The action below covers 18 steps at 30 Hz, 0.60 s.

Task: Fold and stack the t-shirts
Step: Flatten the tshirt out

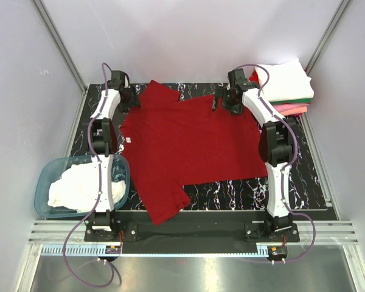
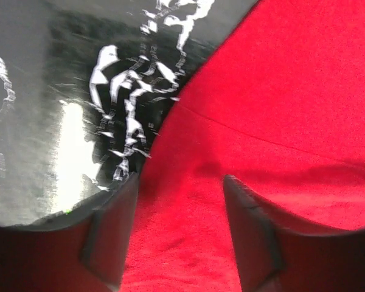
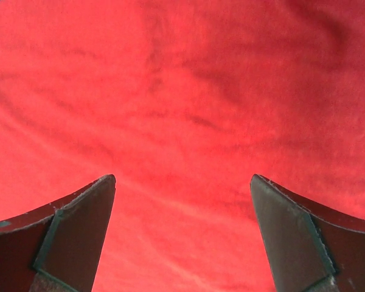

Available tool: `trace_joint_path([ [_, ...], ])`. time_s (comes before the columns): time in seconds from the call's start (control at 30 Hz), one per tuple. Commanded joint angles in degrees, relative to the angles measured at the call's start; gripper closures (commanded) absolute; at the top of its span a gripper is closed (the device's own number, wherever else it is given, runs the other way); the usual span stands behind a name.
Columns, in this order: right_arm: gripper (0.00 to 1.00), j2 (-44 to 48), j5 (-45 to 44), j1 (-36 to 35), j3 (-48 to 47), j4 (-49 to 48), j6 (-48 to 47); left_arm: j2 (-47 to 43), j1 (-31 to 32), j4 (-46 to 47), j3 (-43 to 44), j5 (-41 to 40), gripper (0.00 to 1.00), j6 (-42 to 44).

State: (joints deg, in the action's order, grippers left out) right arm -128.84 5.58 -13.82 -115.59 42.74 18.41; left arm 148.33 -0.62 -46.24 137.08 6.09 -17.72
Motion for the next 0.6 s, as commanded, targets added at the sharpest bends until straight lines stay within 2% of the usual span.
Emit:
trace_joint_path([
  [0.0, 0.00, -2.8, -3.7, 0.8, -6.3, 4.5, -0.5, -5.6, 1.6, 2.1, -1.3, 1.6, 0.30, 0.7],
  [0.1, 0.00, -4.9, -4.4, 1.7, -10.3, 6.9, -0.1, -14.7, 3.9, 4.0, -8.0, 0.7, 0.17, 1.0],
  [0.13, 0.00, -4.8, -4.3, 1.7, -10.0, 6.9, -0.1, -16.8, 4.5, 4.7, -10.6, 0.2, 0.16, 1.0],
  [0.37, 0.00, -3.6, -0.8, 2.5, -3.2, 4.2, 0.7, -34.1, 13.0, 9.3, -34.0, -1.7, 0.18, -1.5],
  [0.57, 0.00, 4.1, -2.6, 3.8, 13.4, 0.5, 4.6, -50.8, 20.9, 9.2, -53.2, -7.9, 0.19, -2.7],
])
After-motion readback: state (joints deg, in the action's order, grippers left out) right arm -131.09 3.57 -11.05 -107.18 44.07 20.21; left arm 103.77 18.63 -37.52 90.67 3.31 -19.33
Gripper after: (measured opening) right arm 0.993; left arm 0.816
